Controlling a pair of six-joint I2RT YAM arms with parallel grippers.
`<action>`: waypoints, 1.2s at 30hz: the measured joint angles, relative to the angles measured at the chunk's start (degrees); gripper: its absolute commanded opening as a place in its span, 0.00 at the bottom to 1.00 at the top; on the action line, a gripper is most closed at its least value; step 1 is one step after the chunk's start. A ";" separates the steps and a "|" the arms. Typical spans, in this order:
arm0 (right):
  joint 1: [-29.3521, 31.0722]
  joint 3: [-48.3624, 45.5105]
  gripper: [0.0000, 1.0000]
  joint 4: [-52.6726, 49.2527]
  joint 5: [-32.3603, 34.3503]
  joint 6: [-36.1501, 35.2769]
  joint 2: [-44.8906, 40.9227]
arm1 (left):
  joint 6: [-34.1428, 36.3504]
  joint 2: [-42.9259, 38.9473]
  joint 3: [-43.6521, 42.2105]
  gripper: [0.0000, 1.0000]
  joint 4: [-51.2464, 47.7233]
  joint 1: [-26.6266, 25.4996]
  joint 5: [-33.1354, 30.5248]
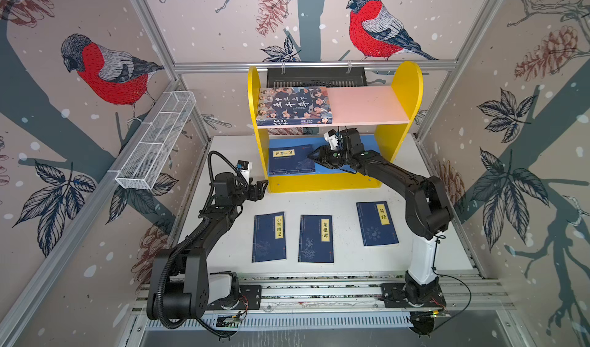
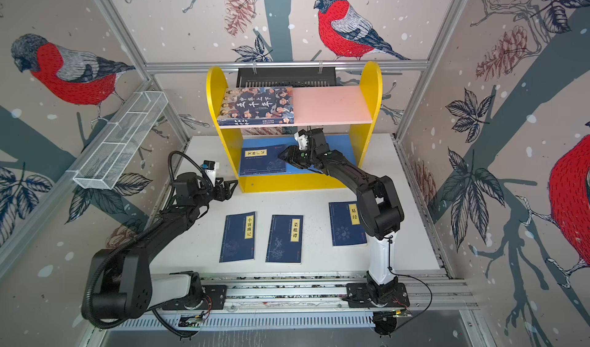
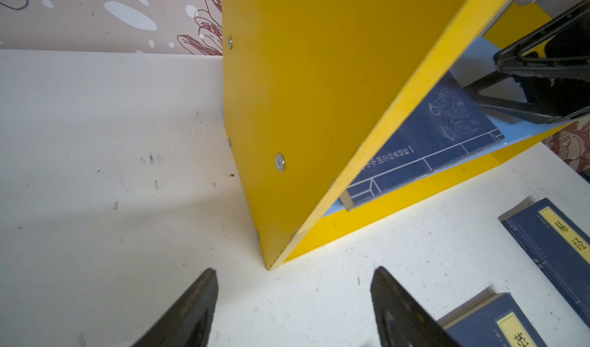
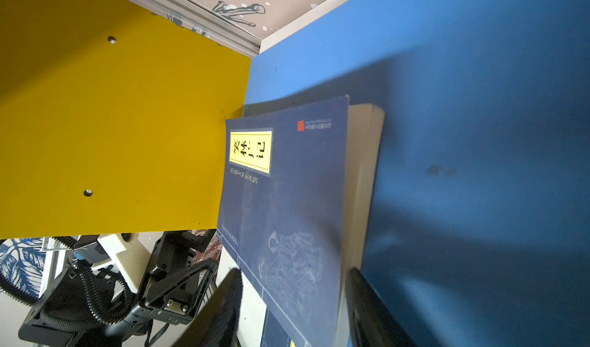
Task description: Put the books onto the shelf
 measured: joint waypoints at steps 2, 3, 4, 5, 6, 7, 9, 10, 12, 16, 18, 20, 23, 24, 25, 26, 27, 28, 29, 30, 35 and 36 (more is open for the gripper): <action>0.15 0.57 0.54 -0.20 0.02 0.00 0.35 | -0.09 0.15 -0.09 0.76 0.48 0.00 0.20; 0.33 0.76 0.54 -0.22 0.04 0.00 0.48 | -0.11 0.28 -0.09 0.76 0.66 0.00 0.24; 0.44 0.90 0.54 -0.39 0.04 0.00 0.55 | -0.13 0.42 -0.09 0.76 0.83 0.00 0.35; 0.55 0.98 0.54 -0.59 0.04 0.00 0.61 | -0.13 0.50 -0.09 0.76 0.90 0.00 0.46; 0.63 0.98 0.54 -0.79 0.04 0.00 0.61 | -0.15 0.57 -0.09 0.76 0.98 -0.04 0.59; 0.68 0.98 0.54 -0.90 0.09 0.00 0.61 | -0.28 0.63 -0.11 0.76 1.18 -0.04 0.74; 0.72 0.83 0.54 -1.03 0.31 0.02 0.59 | -0.33 0.72 -0.17 0.76 1.53 -0.04 1.07; 0.72 0.57 0.54 -1.03 0.52 0.02 0.48 | -0.33 0.76 -0.26 0.76 1.73 -0.04 1.18; 0.74 -0.09 0.54 -1.20 0.72 0.07 0.26 | -0.37 1.03 -0.52 0.76 1.75 -0.09 1.29; 0.76 -0.22 0.54 -1.27 0.96 0.04 0.07 | -0.55 1.42 -0.66 0.76 2.03 -0.09 1.29; 0.76 0.13 0.54 -1.73 1.31 0.00 0.07 | -1.14 1.44 -0.76 0.76 2.60 -0.09 1.29; 0.76 0.72 0.54 -1.86 1.38 0.00 0.24 | -1.38 1.40 -0.76 0.76 3.04 -0.09 1.29; 0.79 1.29 0.54 -1.86 1.51 0.00 0.72 | -1.38 1.18 -0.76 0.75 2.97 -0.09 1.29; 0.83 1.29 0.54 -1.86 1.53 0.00 0.79 | -1.38 1.05 -0.76 0.75 2.75 -0.09 1.29; 0.85 1.29 0.54 -1.95 1.53 0.02 0.83 | -1.40 0.94 -0.74 0.75 2.54 -0.09 1.29; 0.94 1.29 0.54 -2.05 1.53 0.02 0.83 | -1.42 0.85 -0.68 0.75 2.14 -0.09 1.27; 1.05 1.29 0.54 -2.05 1.53 0.02 0.83 | -1.55 0.83 -0.46 0.75 1.20 -0.09 1.25; 1.14 1.29 0.54 -2.05 1.53 0.00 0.83 | -1.88 0.83 -0.11 0.75 0.15 -0.09 1.18; 1.16 1.18 0.54 -2.05 1.51 0.02 0.83 | -1.99 0.83 0.42 0.75 -1.29 -0.09 0.96; 1.16 1.03 0.54 -1.97 1.53 0.00 0.83 | -2.10 0.81 1.01 0.75 -2.73 -0.09 0.72; 1.11 0.17 0.55 -1.20 1.51 0.02 0.39 | -3.56 -0.26 3.52 0.75 -10.08 0.09 0.20; 1.09 0.07 0.56 -1.20 1.55 0.02 0.26 | -4.04 -0.66 3.74 0.75 -11.21 0.11 0.35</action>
